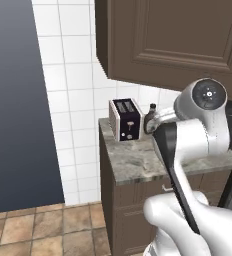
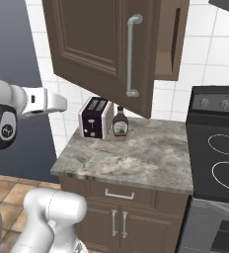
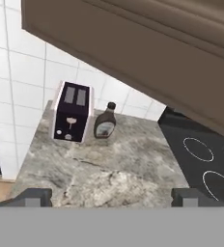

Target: Close all open cabinet doors.

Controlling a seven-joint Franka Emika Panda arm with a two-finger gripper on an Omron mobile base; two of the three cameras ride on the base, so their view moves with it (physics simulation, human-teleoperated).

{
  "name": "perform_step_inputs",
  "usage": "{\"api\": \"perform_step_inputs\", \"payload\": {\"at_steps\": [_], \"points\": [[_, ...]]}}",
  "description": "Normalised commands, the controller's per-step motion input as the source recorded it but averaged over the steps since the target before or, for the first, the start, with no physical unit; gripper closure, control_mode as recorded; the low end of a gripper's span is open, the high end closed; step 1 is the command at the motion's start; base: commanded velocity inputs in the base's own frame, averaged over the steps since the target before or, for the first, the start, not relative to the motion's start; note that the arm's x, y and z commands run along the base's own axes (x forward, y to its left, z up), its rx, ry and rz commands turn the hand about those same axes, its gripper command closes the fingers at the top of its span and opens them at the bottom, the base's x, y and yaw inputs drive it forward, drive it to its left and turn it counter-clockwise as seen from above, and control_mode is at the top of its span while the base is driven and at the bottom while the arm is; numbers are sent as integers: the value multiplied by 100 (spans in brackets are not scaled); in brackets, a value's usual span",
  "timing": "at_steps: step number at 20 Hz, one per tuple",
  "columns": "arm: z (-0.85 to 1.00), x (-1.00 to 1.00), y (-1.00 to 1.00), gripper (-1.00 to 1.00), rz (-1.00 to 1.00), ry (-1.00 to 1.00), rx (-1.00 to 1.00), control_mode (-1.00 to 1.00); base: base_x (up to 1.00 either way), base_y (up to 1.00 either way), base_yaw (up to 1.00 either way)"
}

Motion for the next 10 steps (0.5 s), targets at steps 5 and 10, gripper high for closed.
{"api": "perform_step_inputs", "payload": {"at_steps": [5,10], "points": [[88,-43,-20,-100,-1,-12,-11,-100,0,0,0],[89,-23,-17,-100,-1,-3,-7,-100,0,0,0]]}}
